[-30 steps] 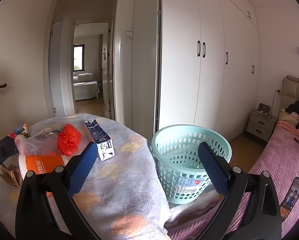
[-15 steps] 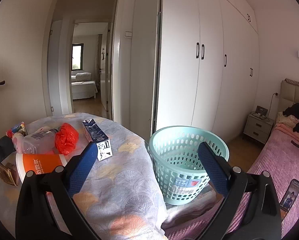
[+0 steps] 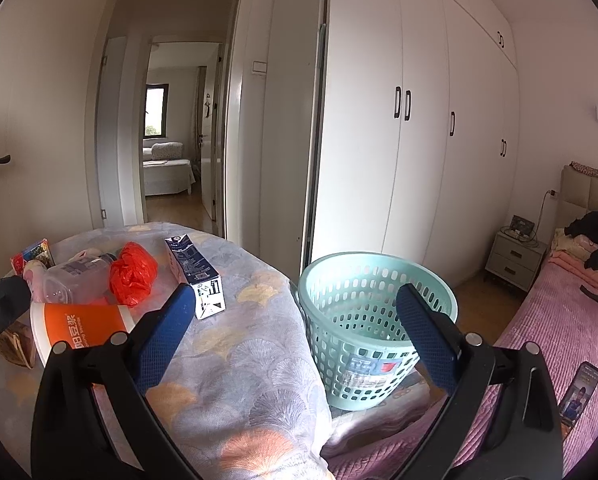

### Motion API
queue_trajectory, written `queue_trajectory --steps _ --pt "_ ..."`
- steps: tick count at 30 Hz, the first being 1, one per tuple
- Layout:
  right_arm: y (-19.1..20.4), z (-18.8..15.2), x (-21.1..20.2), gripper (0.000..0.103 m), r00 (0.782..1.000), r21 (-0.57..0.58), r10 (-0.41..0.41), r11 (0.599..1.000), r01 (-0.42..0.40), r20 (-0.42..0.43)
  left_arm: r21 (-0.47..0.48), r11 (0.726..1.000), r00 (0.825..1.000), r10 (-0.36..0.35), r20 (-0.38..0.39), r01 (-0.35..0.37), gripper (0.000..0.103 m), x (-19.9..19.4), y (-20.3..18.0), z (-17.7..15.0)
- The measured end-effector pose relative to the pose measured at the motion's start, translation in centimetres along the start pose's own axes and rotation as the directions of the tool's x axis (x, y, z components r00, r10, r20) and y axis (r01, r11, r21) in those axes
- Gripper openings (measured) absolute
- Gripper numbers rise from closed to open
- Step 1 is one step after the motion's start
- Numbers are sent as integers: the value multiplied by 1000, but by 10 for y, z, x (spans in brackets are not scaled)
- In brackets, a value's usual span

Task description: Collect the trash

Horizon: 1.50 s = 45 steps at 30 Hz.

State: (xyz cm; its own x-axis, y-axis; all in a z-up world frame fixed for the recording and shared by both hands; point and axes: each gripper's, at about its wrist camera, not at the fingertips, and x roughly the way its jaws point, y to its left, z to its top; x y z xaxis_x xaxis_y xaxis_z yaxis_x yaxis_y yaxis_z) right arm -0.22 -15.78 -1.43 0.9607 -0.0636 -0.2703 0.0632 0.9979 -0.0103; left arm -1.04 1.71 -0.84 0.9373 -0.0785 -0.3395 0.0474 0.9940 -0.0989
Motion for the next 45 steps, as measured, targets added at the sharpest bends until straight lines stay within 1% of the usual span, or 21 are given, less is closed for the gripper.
queue_trajectory --steps 5,7,8,10,12,14,16,19,22,23,25,27,29,31,34,36,37,38,40,41,45 --pt "-1 1 6 95 1000 -6 24 1000 -24 -11 5 1000 999 9 -37 -9 95 -1 19 -8" --pt "-1 3 15 89 998 -9 53 999 -53 -31 -14 1000 998 23 -63 -24 95 -1 33 -12" --pt "-1 4 21 83 996 -9 72 997 -72 -43 -30 999 996 21 -84 -24 95 1 41 -14" --pt "2 7 38 71 990 -9 113 993 -114 -81 -62 998 989 -22 -148 13 92 10 55 -17" --pt "6 11 59 57 981 -12 154 988 -157 -120 -118 992 976 -76 -205 52 82 22 67 -19" --pt "13 14 79 54 969 -23 193 980 -198 -157 -187 978 954 -144 -262 96 73 38 75 -21" --pt "21 17 99 54 950 -29 239 968 -250 -201 -221 968 934 -183 -305 118 69 52 77 -23" --pt "33 18 122 54 921 -26 297 949 -313 -253 -197 976 923 -163 -350 98 60 64 71 -29" --pt "45 17 139 58 912 -43 299 945 -323 -280 -191 976 909 -173 -380 105 50 75 68 -34" --pt "48 18 146 62 904 -40 312 940 -338 -294 -193 975 904 -179 -388 110 46 79 67 -35" --pt "53 18 155 65 885 -39 337 929 -368 -321 -191 976 894 -180 -410 109 43 84 65 -39" --pt "60 17 165 66 881 -58 334 926 -373 -334 -204 971 887 -200 -416 123 43 86 66 -41" --pt "64 16 177 67 868 -56 341 921 -385 -361 -220 965 879 -223 -421 139 41 88 66 -42" --pt "67 15 187 67 860 -58 336 921 -386 -385 -224 963 873 -234 -429 148 36 90 64 -44" --pt "72 16 198 66 850 -62 336 918 -393 -406 -211 964 869 -243 -432 165 30 91 58 -42" --pt "76 16 203 49 836 -66 351 907 -415 -421 -200 963 868 -253 -427 182 21 90 53 -40" --pt "75 15 203 44 825 -60 364 901 -429 -431 -195 961 867 -263 -423 196 13 90 49 -39" --pt "76 15 205 39 818 -52 372 898 -436 -438 -188 960 865 -270 -422 208 8 89 46 -37" --pt "74 15 203 38 813 -37 399 889 -456 -424 -168 959 866 -277 -417 226 4 87 39 -33" --pt "72 16 199 37 815 -33 408 887 -461 -411 -158 958 868 -283 -408 238 2 85 35 -30" --pt "54 22 185 36 840 -19 401 899 -437 -364 -104 963 892 -269 -362 248 1 79 22 -13"
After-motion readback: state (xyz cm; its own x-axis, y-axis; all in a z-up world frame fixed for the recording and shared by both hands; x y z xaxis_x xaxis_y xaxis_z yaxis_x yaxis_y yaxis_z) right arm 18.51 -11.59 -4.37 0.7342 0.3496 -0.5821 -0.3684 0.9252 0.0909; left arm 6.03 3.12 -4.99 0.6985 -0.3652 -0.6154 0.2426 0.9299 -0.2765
